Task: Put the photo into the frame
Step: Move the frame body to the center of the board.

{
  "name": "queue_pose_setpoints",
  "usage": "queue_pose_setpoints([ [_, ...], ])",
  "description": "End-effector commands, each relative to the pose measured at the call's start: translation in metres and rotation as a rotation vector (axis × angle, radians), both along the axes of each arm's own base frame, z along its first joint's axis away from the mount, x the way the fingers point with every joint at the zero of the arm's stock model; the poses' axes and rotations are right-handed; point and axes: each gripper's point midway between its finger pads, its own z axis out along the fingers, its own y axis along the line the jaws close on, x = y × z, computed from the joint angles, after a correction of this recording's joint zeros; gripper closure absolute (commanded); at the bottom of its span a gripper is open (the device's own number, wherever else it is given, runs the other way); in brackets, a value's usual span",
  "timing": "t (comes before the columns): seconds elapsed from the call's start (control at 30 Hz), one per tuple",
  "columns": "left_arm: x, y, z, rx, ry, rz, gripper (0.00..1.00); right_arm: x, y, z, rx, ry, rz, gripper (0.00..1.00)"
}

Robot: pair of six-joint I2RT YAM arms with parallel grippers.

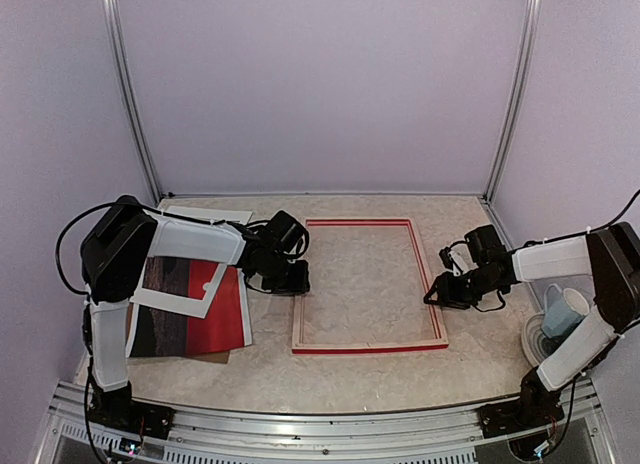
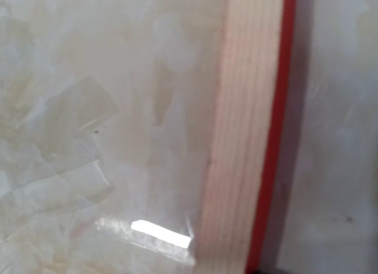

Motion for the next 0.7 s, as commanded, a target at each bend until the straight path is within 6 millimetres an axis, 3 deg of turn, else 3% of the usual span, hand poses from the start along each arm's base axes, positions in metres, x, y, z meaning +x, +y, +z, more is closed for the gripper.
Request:
queue_pose_setpoints([
  [0.0, -0.020, 0.017, -0.035, 0.112, 0.084, -0.014, 0.64, -0.004, 0.008, 0.000, 0.031, 0.003, 0.028, 0.56],
  [0.17, -0.011, 0.015, -0.019, 0.084, 0.043, 0.011, 0.61, -0.005, 0.007, 0.000, 0.030, 0.004, 0.028, 0.56],
  [0.4, 0.019, -0.003, 0.037, -0.073, -0.030, 0.015, 0.50, -0.003, 0.007, 0.002, 0.028, -0.004, 0.028, 0.55],
  [0.67, 0.062, 0.019, 0.051, -0.049, -0.063, 0.069, 0.49, -0.001, 0.011, 0.008, 0.054, -0.010, 0.030, 0.53],
])
